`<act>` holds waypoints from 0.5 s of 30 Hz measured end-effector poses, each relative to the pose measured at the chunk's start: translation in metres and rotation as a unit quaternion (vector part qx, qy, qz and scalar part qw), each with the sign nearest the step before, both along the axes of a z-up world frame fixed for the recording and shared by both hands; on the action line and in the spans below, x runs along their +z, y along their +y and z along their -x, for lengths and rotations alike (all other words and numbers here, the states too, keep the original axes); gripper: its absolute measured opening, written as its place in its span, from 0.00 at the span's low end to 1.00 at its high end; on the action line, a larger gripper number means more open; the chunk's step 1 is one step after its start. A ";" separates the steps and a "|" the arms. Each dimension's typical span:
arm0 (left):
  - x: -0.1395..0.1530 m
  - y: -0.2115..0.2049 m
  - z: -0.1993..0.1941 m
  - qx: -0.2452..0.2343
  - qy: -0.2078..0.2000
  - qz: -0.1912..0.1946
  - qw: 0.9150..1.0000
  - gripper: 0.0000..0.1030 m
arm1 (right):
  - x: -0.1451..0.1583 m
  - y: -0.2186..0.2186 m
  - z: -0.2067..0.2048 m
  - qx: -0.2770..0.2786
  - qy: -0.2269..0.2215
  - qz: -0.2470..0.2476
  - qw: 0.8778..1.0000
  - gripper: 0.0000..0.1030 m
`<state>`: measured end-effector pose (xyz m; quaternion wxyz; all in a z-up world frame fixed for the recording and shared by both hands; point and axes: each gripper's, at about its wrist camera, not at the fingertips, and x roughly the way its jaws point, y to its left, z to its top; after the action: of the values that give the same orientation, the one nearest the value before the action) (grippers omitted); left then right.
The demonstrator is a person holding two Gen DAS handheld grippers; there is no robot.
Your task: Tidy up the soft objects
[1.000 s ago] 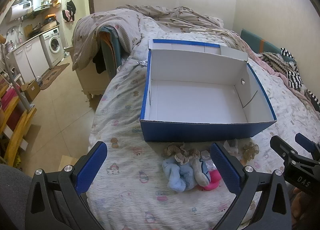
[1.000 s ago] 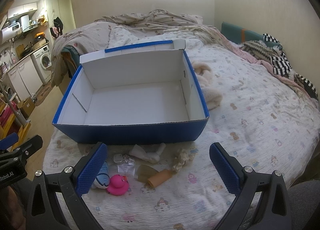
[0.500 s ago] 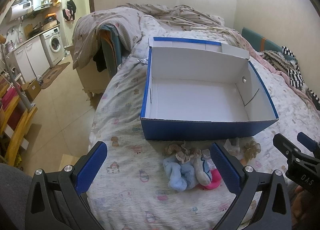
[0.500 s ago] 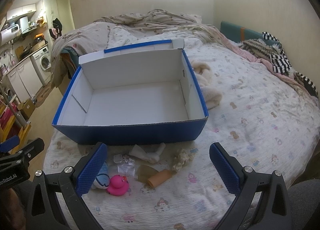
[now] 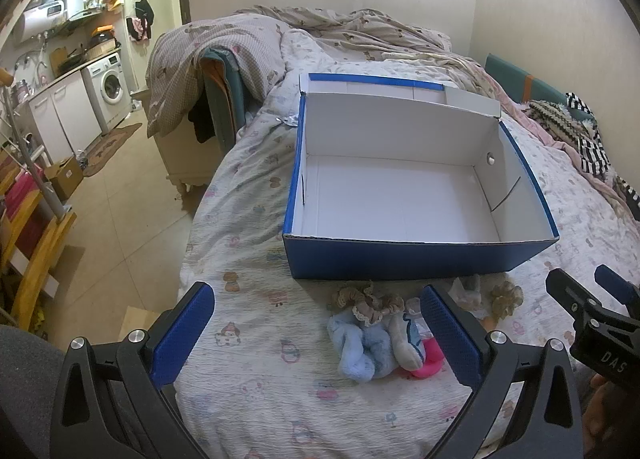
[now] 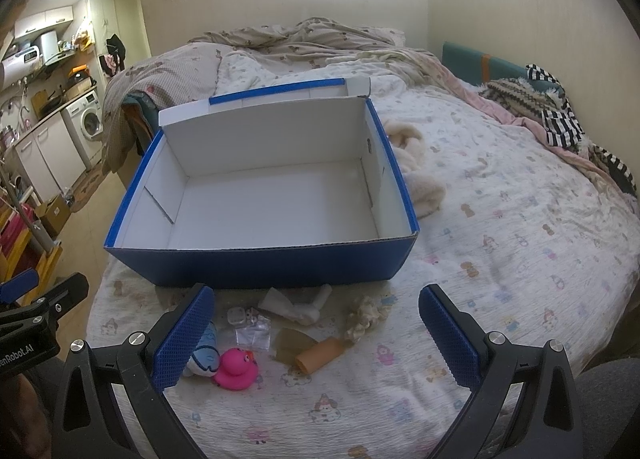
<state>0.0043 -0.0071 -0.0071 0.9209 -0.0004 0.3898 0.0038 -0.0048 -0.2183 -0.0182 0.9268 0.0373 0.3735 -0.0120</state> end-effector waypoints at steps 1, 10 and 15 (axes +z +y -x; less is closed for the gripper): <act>-0.001 0.000 0.000 0.000 0.000 -0.001 1.000 1.00 | -0.001 -0.001 0.000 0.000 0.000 0.000 1.000 1.00; -0.004 0.002 0.000 0.005 0.002 -0.001 1.000 1.00 | -0.002 -0.001 0.002 0.002 -0.001 0.000 1.000 1.00; -0.003 0.002 0.000 0.006 0.001 -0.002 1.000 1.00 | 0.001 0.006 0.001 0.002 -0.001 0.000 1.000 1.00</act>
<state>0.0048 -0.0052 -0.0105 0.9205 -0.0009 0.3905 0.0099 -0.0058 -0.2124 -0.0176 0.9273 0.0369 0.3725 -0.0097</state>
